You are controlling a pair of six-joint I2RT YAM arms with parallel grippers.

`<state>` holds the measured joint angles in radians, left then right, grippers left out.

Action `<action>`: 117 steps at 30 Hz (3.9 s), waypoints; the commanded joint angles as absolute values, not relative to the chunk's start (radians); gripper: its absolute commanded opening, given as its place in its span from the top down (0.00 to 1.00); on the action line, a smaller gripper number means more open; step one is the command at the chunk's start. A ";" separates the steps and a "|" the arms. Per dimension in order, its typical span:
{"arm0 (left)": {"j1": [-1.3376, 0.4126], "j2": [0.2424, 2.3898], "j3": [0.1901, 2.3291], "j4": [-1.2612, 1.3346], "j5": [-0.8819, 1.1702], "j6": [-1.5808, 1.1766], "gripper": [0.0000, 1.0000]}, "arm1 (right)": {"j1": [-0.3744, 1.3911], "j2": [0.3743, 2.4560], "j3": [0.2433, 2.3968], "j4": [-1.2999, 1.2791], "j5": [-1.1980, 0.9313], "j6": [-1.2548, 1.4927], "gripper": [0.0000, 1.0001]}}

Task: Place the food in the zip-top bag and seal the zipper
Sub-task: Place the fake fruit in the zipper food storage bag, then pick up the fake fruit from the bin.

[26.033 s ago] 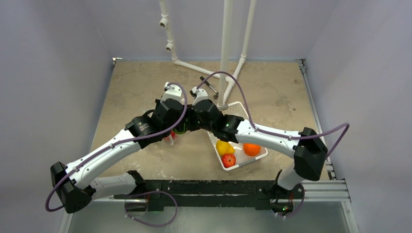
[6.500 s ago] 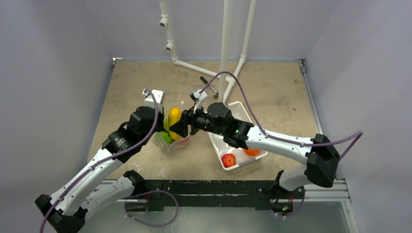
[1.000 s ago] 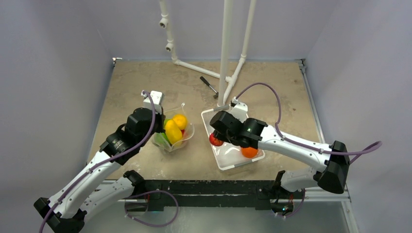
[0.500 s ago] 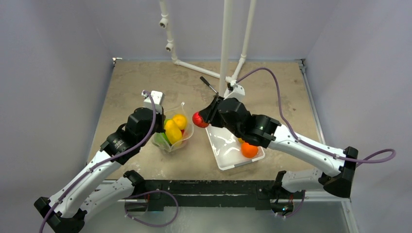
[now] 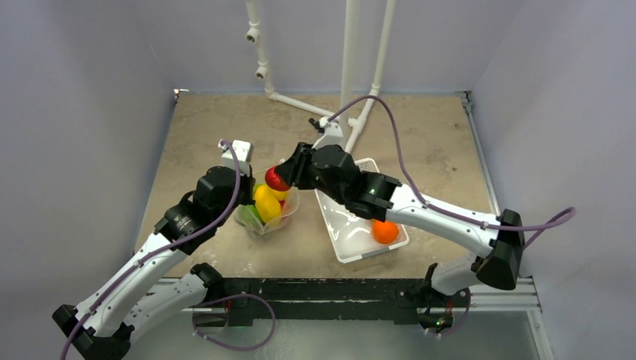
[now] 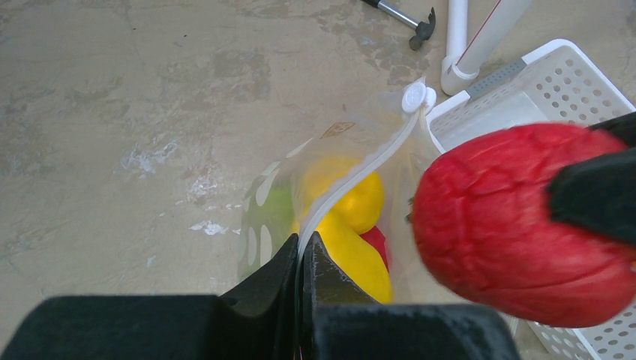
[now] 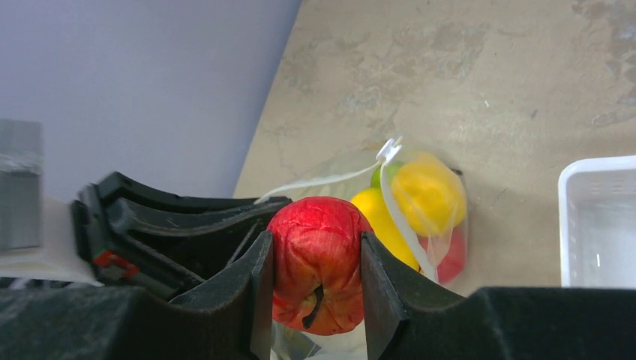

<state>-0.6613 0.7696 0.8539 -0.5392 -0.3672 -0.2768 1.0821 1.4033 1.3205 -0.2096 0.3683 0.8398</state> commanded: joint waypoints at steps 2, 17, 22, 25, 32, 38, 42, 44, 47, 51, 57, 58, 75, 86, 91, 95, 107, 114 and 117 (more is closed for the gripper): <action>-0.656 0.755 0.855 -0.496 -0.376 -0.284 1.00 | 1.125 1.492 1.393 -0.186 0.379 0.802 1.00; -0.655 0.752 0.855 -0.495 -0.380 -0.284 1.00 | 1.187 1.622 1.443 -0.225 0.401 0.805 0.38; -0.656 0.752 0.855 -0.495 -0.380 -0.284 1.00 | 1.187 1.592 1.433 -0.218 0.400 0.807 0.17; -0.655 0.752 0.854 -0.495 -0.380 -0.284 1.00 | 1.187 1.569 1.428 -0.236 0.418 0.818 0.16; -0.656 0.750 0.855 -0.495 -0.380 -0.284 1.00 | 1.187 1.506 1.406 -0.389 0.511 0.884 0.17; -0.655 0.752 0.854 -0.495 -0.376 -0.284 1.00 | 1.184 1.502 1.398 -0.583 0.625 1.015 0.20; -0.656 0.752 0.855 -0.494 -0.373 -0.283 1.00 | 1.158 1.512 1.372 -0.700 0.663 1.088 0.21; -0.655 0.752 0.855 -0.494 -0.373 -0.283 1.00 | 1.141 1.515 1.351 -0.750 0.681 1.123 0.21; -0.656 0.752 0.855 -0.493 -0.372 -0.282 1.00 | 1.110 1.505 1.318 -0.800 0.708 1.157 0.21; -0.656 0.750 0.854 -0.494 -0.370 -0.282 1.00 | 1.043 1.473 1.261 -0.801 0.709 1.147 0.22; -0.656 0.752 0.854 -0.492 -0.365 -0.282 1.00 | 0.966 1.453 1.216 -0.801 0.735 1.110 0.21; -0.656 0.752 0.854 -0.492 -0.365 -0.281 1.00 | 0.957 1.453 1.213 -0.801 0.738 1.101 0.21; -0.656 0.746 0.856 -0.492 -0.364 -0.282 1.00 | 0.872 1.526 1.173 -0.800 0.718 1.028 0.18; -0.656 0.741 0.855 -0.486 -0.334 -0.282 1.00 | 0.817 1.555 1.137 -0.804 0.718 1.036 0.16; -0.656 0.738 0.855 -0.483 -0.314 -0.283 1.00 | 0.790 1.565 1.132 -0.804 0.715 1.037 0.16; -0.656 0.739 0.855 -0.479 -0.296 -0.284 1.00 | 0.777 1.589 1.124 -0.804 0.707 1.044 0.16; -0.658 0.728 0.849 -0.474 -0.251 -0.287 1.00 | 0.776 1.704 1.089 -0.804 0.660 1.076 0.17; -0.661 0.725 0.849 -0.475 -0.249 -0.287 1.00 | 0.778 1.738 1.104 -0.803 0.646 1.077 0.26; -0.662 0.725 0.849 -0.475 -0.252 -0.287 1.00 | 0.777 1.723 1.110 -0.805 0.637 1.086 0.37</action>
